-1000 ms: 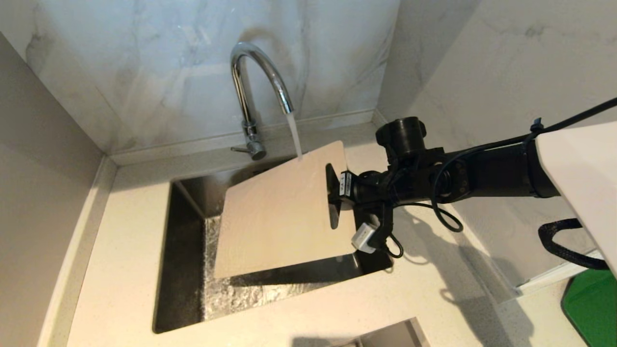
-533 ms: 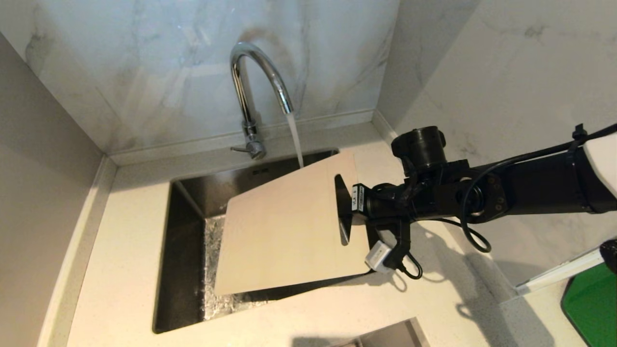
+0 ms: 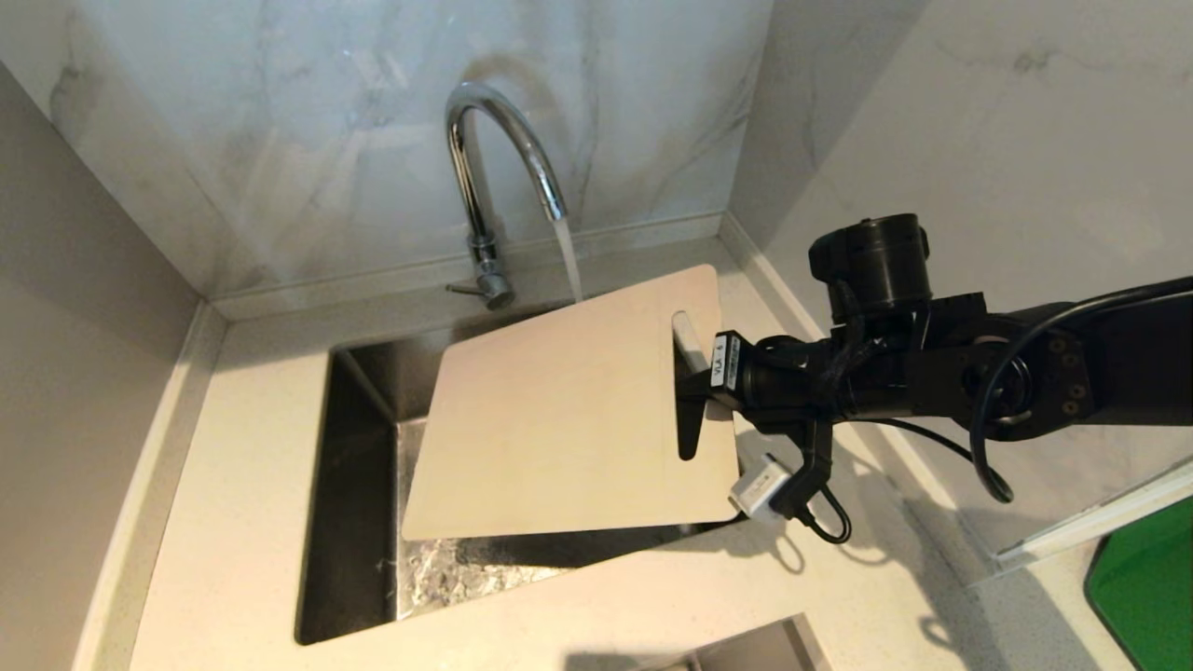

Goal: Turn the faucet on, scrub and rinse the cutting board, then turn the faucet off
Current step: Scrub the cutting board underwater

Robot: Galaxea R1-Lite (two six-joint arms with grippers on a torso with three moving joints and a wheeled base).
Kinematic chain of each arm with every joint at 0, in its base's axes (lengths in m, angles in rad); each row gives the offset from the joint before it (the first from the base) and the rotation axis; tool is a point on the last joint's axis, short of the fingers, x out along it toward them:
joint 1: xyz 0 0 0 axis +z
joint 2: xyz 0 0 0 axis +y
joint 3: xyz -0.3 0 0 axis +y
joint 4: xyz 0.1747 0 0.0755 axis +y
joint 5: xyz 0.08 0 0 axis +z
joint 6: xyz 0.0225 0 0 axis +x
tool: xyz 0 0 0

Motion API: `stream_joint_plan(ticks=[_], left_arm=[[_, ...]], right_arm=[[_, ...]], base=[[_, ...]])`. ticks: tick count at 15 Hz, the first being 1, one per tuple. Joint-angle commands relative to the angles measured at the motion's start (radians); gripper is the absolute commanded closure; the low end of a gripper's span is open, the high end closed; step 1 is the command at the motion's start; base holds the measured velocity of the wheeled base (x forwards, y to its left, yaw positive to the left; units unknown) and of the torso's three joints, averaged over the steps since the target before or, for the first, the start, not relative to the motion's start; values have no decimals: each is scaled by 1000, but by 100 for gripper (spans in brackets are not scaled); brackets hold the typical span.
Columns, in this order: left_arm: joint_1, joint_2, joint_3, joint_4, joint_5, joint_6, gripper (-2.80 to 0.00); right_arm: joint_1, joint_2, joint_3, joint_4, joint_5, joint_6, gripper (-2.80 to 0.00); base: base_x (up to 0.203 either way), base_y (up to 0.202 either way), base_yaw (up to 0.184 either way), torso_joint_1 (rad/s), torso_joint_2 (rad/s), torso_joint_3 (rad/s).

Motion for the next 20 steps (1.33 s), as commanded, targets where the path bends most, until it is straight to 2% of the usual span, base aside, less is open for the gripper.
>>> stream_joint_plan(ticks=[1,7,14,16,20], left_arm=[[0,-2,2,0,0,0,0],[0,-1,2,0,0,0,0],[0,0,2,0,0,0,0],[0,0,1,9,-3,35,0],[0,1,-20,17,3,41,0]], right_arm=[[3,-23,32,-1,8,-14,0],[3,-89,201,-175,25,83,0],[48,-111,243,-174,42,101,0],[55,-111,252,-174,42,103,0],[60,-125,264,-174,42,123,0]], base=[[0,0,0,0,0,0],[0,0,0,0,0,0],[0,0,0,0,0,0],[0,0,0,0,0,0],[0,0,0,0,0,0]])
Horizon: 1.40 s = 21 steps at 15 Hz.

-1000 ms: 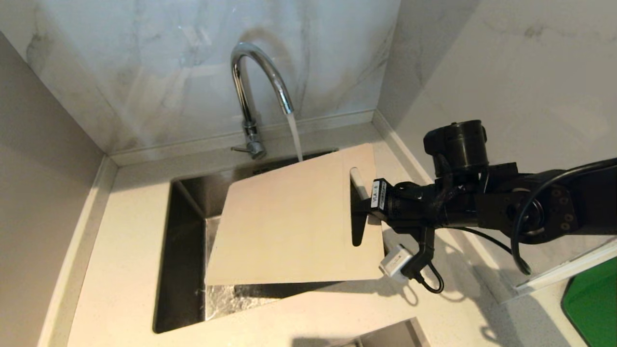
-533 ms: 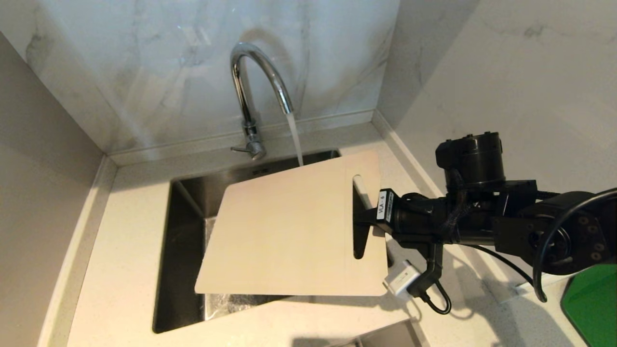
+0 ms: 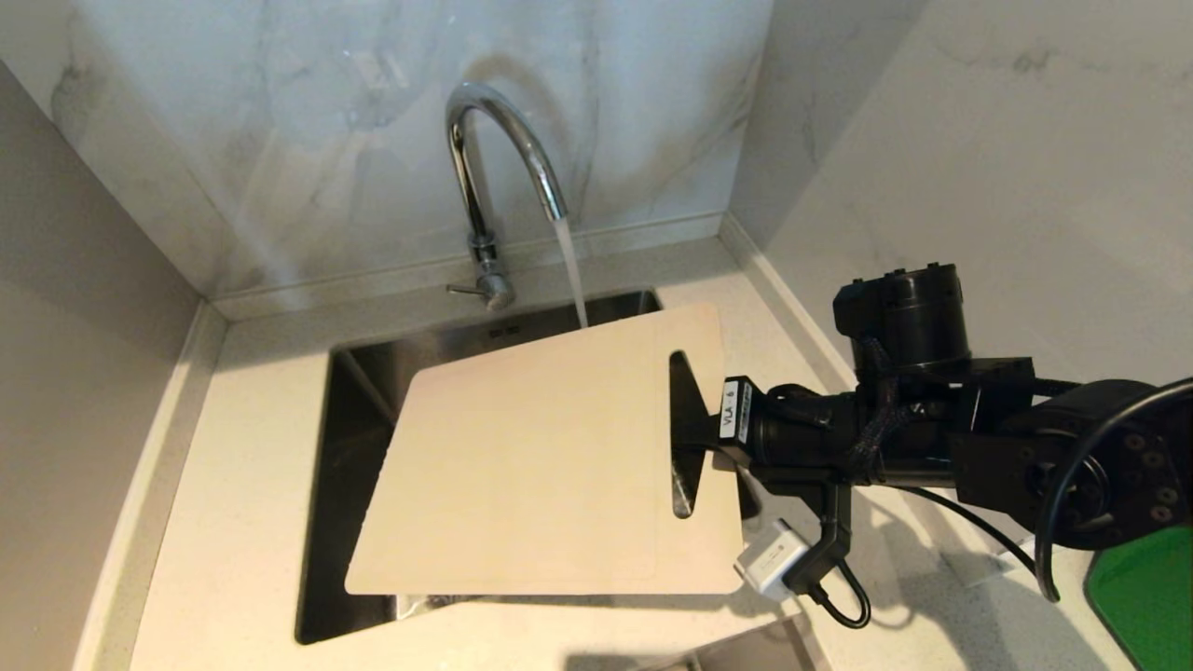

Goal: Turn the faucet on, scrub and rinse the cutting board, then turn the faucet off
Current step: Scrub the cutting board underwater

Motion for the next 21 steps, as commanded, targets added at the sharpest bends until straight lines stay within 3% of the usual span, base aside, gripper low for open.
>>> stream_joint_plan(ticks=[1,6,11,14,17,21], left_arm=[[0,3,-56,18,1,6,0],[-1,147,-316,153,19,9,0],[-6,525,-521,92,172,0,0],[3,706,-711,48,213,23,0],[107,878,-847,38,211,29,0],[251,1089,-1042,32,117,26,0]], right_arm=[[5,-16,11,-2,4,-5,0],[17,-28,9,-5,2,-1,0],[30,-28,7,-8,2,19,0],[29,-25,2,-8,1,22,0],[29,-15,1,-10,1,36,0],[29,-5,-8,-10,1,36,0]], base=[[0,0,0,0,0,0],[0,0,0,0,0,0],[0,0,0,0,0,0],[0,0,0,0,0,0],[0,0,0,0,0,0],[0,0,0,0,0,0]])
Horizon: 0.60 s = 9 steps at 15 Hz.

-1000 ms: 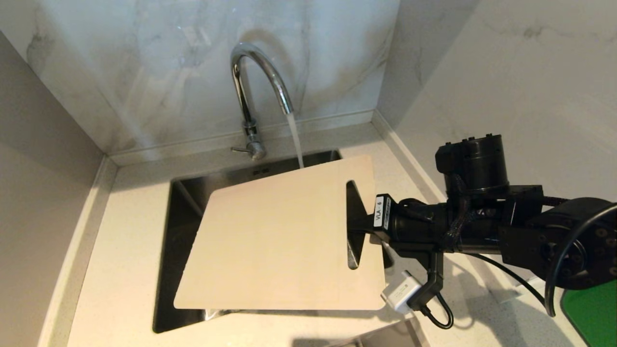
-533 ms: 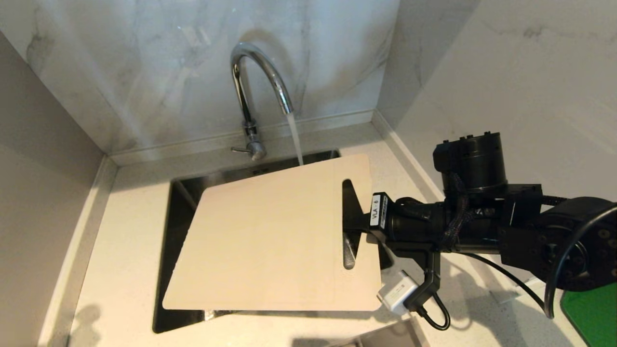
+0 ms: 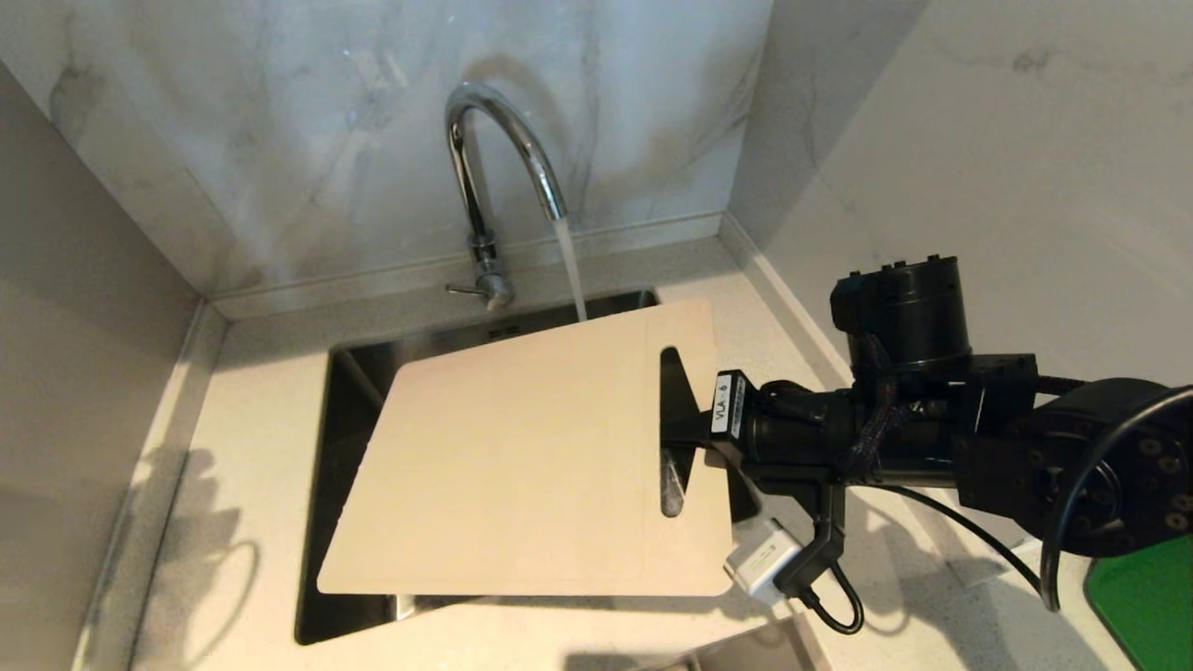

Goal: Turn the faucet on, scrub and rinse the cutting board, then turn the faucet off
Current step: Scrub the cutting board underwater

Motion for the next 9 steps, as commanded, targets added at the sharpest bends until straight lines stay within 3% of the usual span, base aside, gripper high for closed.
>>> stream_joint_plan(ticks=[1,3,6,9], left_arm=[[50,170,-107,-1,-50,0,0],[23,238,-165,-2,-67,1,0],[-80,331,-197,2,-64,-12,0],[-184,402,-241,60,-61,-86,0]], right_arm=[[0,11,-8,-1,3,-14,0],[0,20,-10,-1,3,-14,0],[1,33,-28,-1,3,-14,0],[6,45,-46,-1,3,-14,0]], base=[[0,0,0,0,0,0],[0,0,0,0,0,0],[0,0,0,0,0,0],[0,0,0,0,0,0]])
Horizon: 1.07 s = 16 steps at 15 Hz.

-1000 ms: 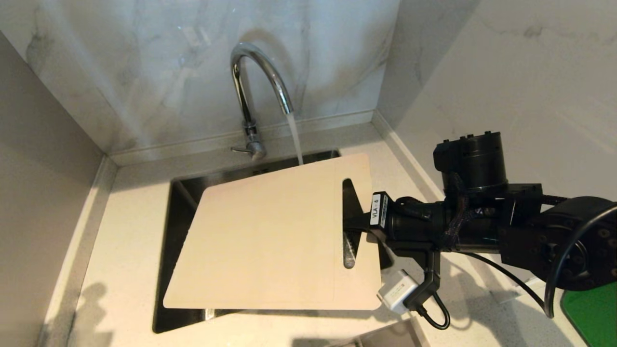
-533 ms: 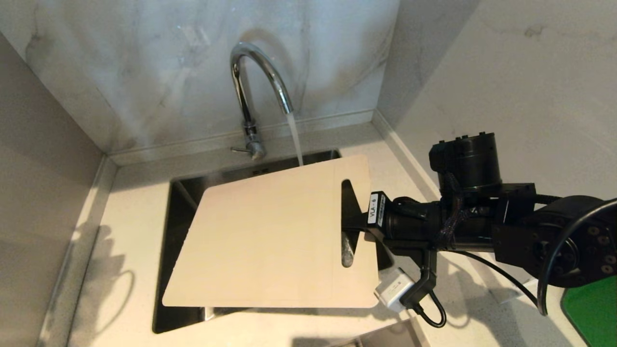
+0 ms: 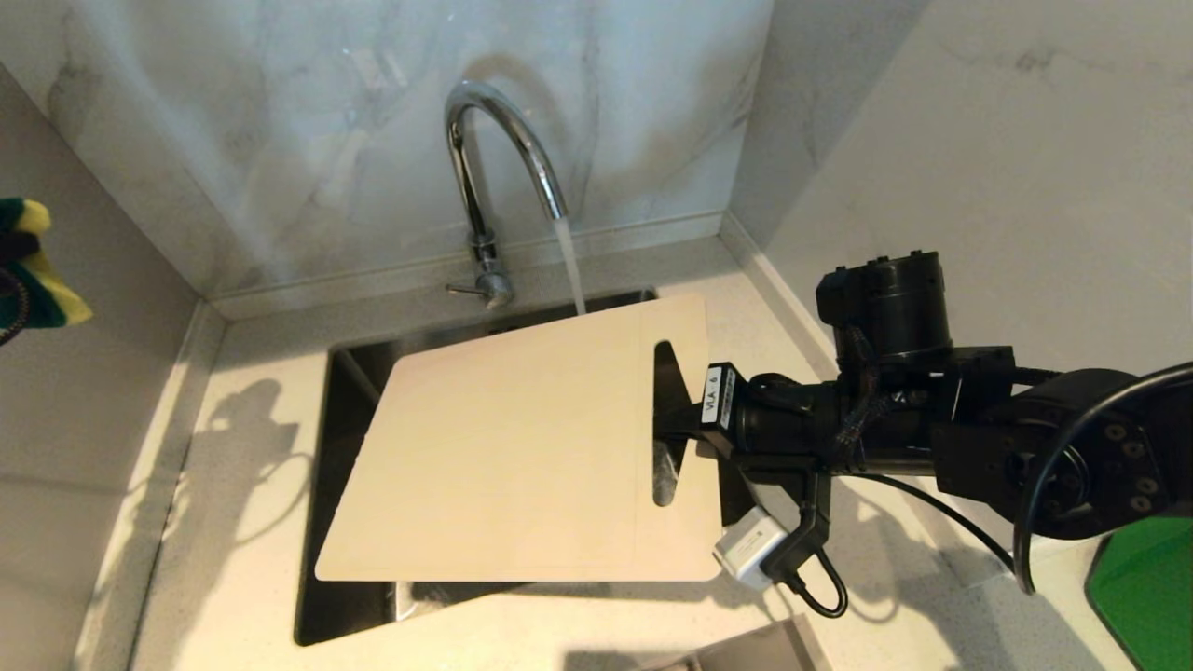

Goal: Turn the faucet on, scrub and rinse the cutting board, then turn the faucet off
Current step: Scrub the cutting board underwater

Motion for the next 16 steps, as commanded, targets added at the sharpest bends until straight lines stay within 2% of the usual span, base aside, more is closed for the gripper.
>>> stream_joint_plan(ticks=[1,3,7,11,13,16], left_arm=[[-89,71,-40,64,1,-55,0],[-150,85,-61,128,2,-113,0],[-236,142,-63,173,10,-172,0],[-364,195,-67,195,10,-236,0],[-425,221,-96,213,10,-267,0],[-496,258,-168,275,3,-346,0]], right_arm=[[5,14,-7,-1,3,-14,0],[5,16,-9,-1,3,-14,0],[5,16,-10,-1,3,-14,0],[5,16,-9,-1,3,-13,0],[5,16,-10,-1,3,-13,0],[17,17,-10,-1,3,-14,0]], base=[[0,0,0,0,0,0],[0,0,0,0,0,0],[0,0,0,0,0,0],[0,0,0,0,0,0],[0,0,0,0,0,0],[0,0,0,0,0,0]])
